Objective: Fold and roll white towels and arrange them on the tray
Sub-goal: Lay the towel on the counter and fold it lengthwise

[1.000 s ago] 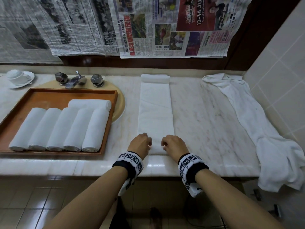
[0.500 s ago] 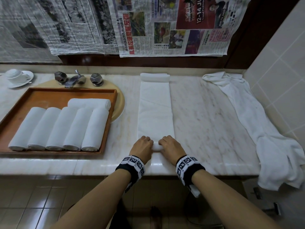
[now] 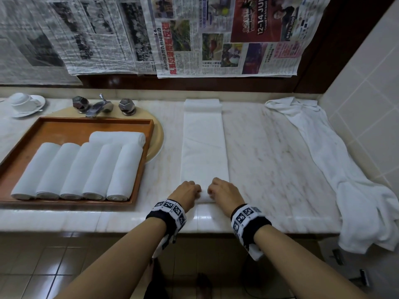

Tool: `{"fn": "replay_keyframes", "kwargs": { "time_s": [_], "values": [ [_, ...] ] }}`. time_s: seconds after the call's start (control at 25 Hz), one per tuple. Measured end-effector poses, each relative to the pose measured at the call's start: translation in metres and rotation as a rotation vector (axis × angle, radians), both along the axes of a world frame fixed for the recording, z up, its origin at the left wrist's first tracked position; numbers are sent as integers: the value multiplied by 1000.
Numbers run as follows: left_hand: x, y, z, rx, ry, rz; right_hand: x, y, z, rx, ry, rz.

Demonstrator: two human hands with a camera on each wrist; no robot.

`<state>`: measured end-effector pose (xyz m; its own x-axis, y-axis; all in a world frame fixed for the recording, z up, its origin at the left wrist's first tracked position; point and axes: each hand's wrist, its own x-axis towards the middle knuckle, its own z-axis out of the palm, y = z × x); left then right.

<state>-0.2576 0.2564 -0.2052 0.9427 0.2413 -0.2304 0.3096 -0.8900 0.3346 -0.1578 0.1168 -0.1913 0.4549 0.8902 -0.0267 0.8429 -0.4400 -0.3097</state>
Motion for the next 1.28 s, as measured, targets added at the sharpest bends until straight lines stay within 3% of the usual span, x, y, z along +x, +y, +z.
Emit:
{"fn": "replay_keyframes", "kwargs": {
  "time_s": [0.08,0.2,0.6,0.72,0.92,1.16,1.28],
  "values": [
    [2,0,-1,8,-30,39,-18,-4,-12,21,-131,54],
    [4,-1,-1,44,-123,66,-25,-9,-25,51,-185,67],
    [-22,-23,-11,9,-362,-33,7,-3,-5,-129,136,118],
    [-23,-22,-20,-12,-375,-54,-3,-11,-10,-63,61,113],
    [3,-8,-10,-7,-191,-56,-18,-15,-23,36,-5,40],
    [-21,-28,-15,-6,-445,-23,-1,-3,-14,-71,108,55],
    [-25,-28,-24,-56,-470,-36,-10,-10,-17,-16,-7,48]
  ]
}}
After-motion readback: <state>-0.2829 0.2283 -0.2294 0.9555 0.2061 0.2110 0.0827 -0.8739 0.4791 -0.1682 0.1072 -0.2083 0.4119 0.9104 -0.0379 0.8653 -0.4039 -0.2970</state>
